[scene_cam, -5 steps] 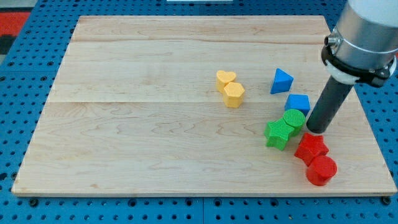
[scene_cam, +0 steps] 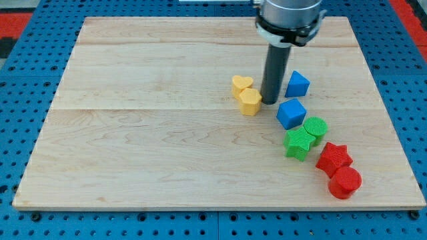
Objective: Push the yellow hexagon towards the left side
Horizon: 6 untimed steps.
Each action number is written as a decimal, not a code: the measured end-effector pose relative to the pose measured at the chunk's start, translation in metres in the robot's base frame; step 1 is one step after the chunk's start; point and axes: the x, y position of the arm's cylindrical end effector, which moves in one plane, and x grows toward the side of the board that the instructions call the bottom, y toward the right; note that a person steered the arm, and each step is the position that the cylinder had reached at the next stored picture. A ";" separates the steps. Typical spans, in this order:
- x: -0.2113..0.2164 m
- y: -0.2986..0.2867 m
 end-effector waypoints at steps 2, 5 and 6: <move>0.064 -0.076; 0.133 0.057; 0.111 0.059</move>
